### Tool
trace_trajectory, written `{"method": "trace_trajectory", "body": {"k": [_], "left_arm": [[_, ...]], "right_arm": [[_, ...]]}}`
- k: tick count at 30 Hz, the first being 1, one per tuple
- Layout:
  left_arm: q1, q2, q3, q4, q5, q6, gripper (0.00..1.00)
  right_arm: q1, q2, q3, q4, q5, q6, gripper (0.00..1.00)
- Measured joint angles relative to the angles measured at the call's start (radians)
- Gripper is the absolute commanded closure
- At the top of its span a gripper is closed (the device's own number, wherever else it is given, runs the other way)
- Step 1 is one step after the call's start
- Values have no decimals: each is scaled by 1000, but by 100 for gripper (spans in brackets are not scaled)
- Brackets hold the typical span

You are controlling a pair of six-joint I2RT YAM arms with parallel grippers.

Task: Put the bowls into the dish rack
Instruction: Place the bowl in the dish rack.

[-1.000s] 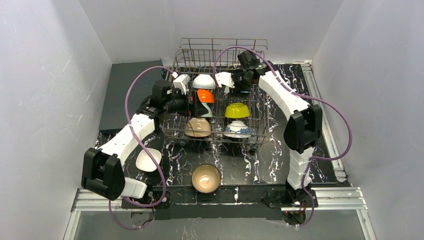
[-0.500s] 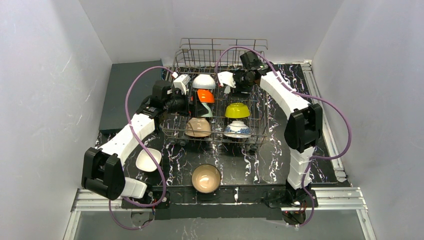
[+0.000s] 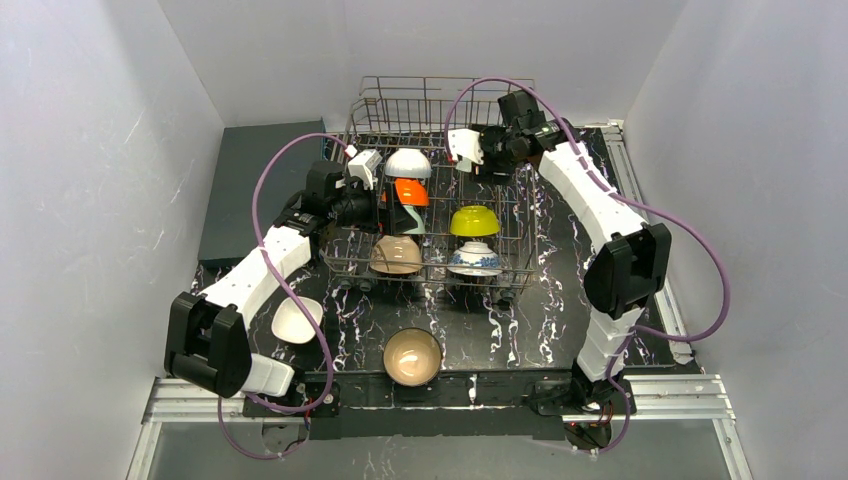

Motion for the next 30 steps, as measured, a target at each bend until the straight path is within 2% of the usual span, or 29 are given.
{"method": "trace_trajectory", "body": {"k": [30], "left_arm": [[0, 24, 0, 0, 11, -7, 14]], "right_arm": [[-3, 86, -33, -23, 6, -43, 99]]}}
